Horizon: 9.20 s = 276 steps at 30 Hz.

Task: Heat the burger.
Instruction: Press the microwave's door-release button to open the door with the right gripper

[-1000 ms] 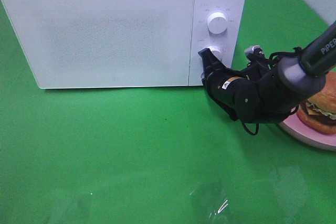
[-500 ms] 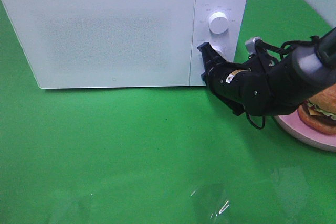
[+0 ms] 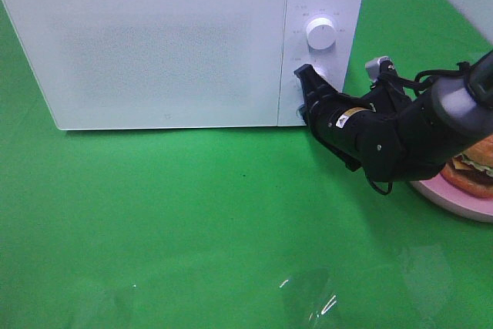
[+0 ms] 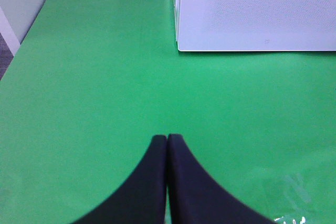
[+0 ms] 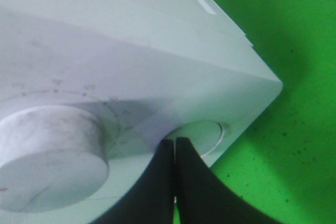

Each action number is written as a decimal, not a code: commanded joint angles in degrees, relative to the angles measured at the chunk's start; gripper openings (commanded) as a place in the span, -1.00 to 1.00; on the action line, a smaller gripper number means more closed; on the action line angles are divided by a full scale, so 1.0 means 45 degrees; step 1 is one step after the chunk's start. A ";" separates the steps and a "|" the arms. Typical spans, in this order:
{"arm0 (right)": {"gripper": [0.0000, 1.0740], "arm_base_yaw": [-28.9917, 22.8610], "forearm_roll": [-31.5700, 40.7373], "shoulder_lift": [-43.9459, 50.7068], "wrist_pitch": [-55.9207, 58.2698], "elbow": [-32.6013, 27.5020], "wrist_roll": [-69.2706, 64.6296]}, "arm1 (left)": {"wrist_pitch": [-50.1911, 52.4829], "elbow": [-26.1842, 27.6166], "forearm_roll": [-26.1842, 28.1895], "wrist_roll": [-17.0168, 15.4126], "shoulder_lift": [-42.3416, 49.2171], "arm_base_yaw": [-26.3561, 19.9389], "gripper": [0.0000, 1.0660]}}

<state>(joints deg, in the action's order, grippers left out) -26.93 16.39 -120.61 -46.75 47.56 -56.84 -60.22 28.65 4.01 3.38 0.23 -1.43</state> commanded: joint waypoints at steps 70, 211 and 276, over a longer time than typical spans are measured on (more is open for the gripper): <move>-1.00 0.0344 -0.0509 -0.1006 -0.2636 0.0662 -0.1082 | 0.0166 -0.0025 0.0025 0.0025 0.0293 0.0051 -0.99; -1.00 0.0344 0.1642 -0.1006 -0.3196 0.2661 -0.2827 | 0.0166 -0.0025 0.0025 0.0025 0.0293 0.0051 -0.99; 0.15 0.0344 -0.5640 1.6094 1.8577 -0.3221 0.8645 | 0.0166 -0.0025 0.0025 0.0025 0.0293 0.0051 -0.99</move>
<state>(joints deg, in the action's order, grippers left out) -25.50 -8.88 -48.41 39.19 33.06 -19.25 -60.22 28.65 4.01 3.38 0.29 -1.43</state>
